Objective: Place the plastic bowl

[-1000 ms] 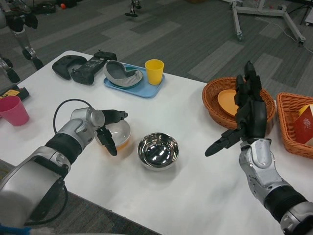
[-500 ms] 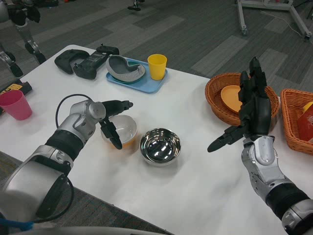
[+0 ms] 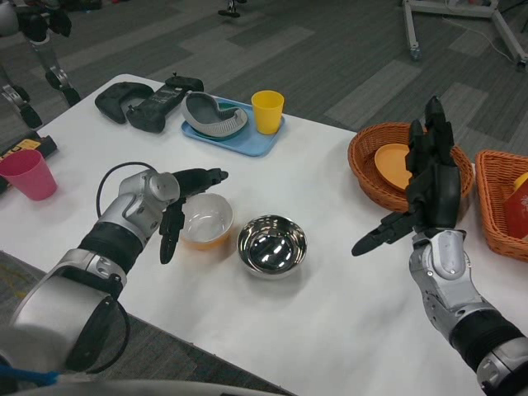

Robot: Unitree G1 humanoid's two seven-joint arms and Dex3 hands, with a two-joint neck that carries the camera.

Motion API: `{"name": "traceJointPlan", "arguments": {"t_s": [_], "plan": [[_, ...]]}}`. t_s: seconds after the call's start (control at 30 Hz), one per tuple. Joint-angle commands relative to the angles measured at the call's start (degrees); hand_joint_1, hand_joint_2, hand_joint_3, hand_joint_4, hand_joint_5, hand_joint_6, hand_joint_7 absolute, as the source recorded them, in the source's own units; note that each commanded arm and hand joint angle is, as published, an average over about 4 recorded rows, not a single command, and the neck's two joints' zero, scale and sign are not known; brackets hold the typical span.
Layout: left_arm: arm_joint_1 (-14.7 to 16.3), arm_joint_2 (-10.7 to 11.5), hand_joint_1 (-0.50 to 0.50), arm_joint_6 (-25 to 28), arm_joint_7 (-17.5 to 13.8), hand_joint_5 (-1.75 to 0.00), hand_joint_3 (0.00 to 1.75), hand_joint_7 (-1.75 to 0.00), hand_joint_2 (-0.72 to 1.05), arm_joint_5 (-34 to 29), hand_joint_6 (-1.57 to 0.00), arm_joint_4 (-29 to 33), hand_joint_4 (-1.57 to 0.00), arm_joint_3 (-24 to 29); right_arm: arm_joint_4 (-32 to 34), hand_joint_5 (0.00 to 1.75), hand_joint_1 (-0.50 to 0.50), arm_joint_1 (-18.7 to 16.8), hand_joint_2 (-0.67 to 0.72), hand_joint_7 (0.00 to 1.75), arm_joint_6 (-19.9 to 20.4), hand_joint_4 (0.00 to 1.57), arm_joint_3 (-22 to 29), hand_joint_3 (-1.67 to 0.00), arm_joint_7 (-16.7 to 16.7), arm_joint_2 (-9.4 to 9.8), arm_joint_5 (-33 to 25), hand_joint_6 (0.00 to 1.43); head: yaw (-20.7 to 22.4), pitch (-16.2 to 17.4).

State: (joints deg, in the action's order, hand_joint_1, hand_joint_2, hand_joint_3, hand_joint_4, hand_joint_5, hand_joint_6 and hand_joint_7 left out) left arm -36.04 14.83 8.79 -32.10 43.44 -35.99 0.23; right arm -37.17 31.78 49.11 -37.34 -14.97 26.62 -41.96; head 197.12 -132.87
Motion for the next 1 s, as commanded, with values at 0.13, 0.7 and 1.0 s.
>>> {"name": "traceJointPlan", "arguments": {"t_s": [0.13,0.7,1.0], "plan": [[2.43,-2.40,-0.49,-0.09,1.86,-0.51,0.00,0.00,-0.72,-4.19,0.00,7.20,0.00,6.94,0.04,0.00,-0.38,-0.84,0.72,0.00,-0.02,0.00,0.56,0.00,-0.06,-0.16,-0.31,0.00,0.39,-1.79],[-2.08,-3.82,-0.50,0.92,10.24,-0.51,0.00,0.00,-0.64,-29.70,0.00,9.82,0.00,23.53,-1.13,0.00,-0.34,-0.73,0.72,0.00,0.11,0.00,0.97,0.00,-0.10,-0.42,-0.51,0.00,-0.36,-8.28],[0.76,-6.79,-0.49,-7.03,12.02,-0.51,0.00,0.00,-0.64,-55.70,0.00,14.28,0.00,23.37,0.04,0.00,-0.36,-0.58,0.72,0.00,0.11,0.00,1.48,0.00,-0.14,-0.16,-0.67,0.00,-4.89,-12.51]]}}
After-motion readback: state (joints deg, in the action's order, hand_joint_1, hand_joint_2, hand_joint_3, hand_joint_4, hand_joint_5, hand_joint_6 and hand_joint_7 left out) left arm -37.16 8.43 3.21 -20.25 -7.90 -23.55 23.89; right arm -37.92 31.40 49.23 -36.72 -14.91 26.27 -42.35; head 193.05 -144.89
